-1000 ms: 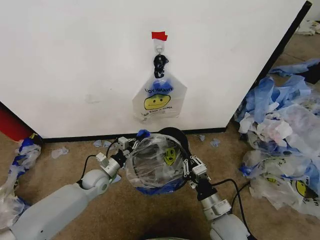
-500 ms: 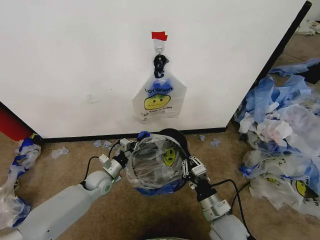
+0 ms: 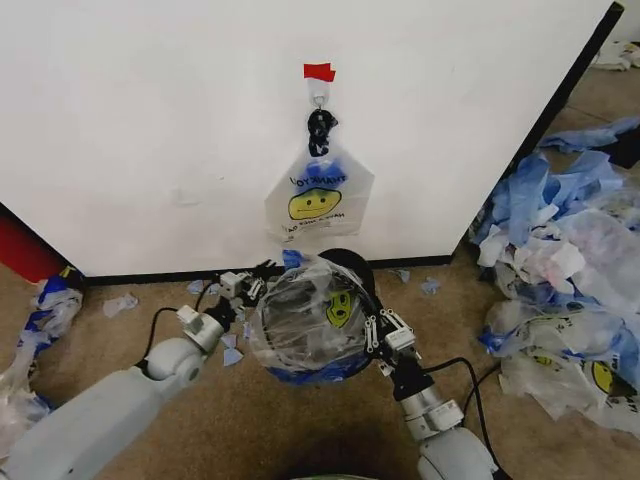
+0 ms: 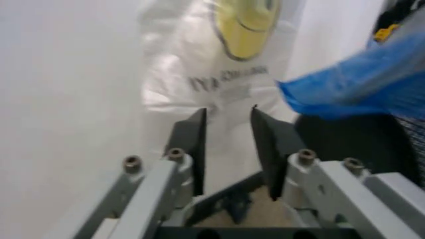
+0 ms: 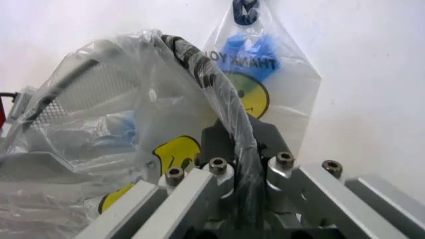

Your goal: Pick up the garbage bag from the wall and place it over the trash bin.

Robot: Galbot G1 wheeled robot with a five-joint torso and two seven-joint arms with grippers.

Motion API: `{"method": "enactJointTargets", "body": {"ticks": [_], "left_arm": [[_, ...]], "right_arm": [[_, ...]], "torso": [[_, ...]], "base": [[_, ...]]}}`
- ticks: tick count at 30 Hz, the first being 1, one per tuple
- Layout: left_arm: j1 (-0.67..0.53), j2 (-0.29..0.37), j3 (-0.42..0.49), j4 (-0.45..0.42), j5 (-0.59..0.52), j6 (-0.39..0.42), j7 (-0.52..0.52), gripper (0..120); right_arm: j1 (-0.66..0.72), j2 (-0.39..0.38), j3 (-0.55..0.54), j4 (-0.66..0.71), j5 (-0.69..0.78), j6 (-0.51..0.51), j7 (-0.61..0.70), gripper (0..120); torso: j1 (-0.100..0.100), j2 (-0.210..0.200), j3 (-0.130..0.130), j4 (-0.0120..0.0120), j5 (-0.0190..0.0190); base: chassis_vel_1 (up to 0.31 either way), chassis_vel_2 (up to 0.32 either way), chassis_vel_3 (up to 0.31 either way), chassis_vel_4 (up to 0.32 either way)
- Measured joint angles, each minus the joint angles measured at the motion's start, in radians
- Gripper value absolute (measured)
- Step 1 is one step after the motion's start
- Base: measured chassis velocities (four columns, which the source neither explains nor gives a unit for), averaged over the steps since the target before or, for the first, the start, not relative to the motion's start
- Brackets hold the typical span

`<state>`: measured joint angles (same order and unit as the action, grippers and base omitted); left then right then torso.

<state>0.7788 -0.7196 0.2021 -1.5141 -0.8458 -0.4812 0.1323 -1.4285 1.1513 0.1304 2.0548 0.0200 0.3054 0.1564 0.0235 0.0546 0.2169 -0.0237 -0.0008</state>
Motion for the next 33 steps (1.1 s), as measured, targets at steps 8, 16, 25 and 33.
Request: {"method": "enactJointTargets", "body": {"ticks": [8, 16, 25, 33], "left_arm": [[0.027, 0.011, -0.045, -0.001, 0.018, -0.013, 0.001, 67], [0.123, 0.089, -0.187, -0.023, 0.116, -0.066, 0.031, 96], [0.281, 0.097, -0.289, -0.158, 0.320, -0.177, 0.081, 100], [0.306, 0.049, -0.277, -0.239, 0.512, -0.243, 0.110, 100]], "right_arm": [[0.010, 0.002, 0.000, -0.018, 0.008, -0.004, 0.000, 0], [0.034, 0.018, 0.005, -0.063, 0.116, -0.035, 0.020, 0], [0.088, 0.070, 0.012, -0.106, 0.312, -0.122, 0.101, 0], [0.182, 0.148, -0.005, -0.166, 0.528, -0.219, 0.225, 0]], "torso": [[0.000, 0.000, 0.000, -0.0002, -0.0009], [0.000, 0.000, 0.000, 0.0004, -0.0003], [0.000, 0.000, 0.000, -0.0007, -0.0007], [0.000, 0.000, 0.000, 0.0000, -0.0005]], "base": [[0.000, 0.000, 0.000, 0.000], [0.000, 0.000, 0.000, 0.000], [0.000, 0.000, 0.000, 0.000], [0.000, 0.000, 0.000, 0.000]]}}
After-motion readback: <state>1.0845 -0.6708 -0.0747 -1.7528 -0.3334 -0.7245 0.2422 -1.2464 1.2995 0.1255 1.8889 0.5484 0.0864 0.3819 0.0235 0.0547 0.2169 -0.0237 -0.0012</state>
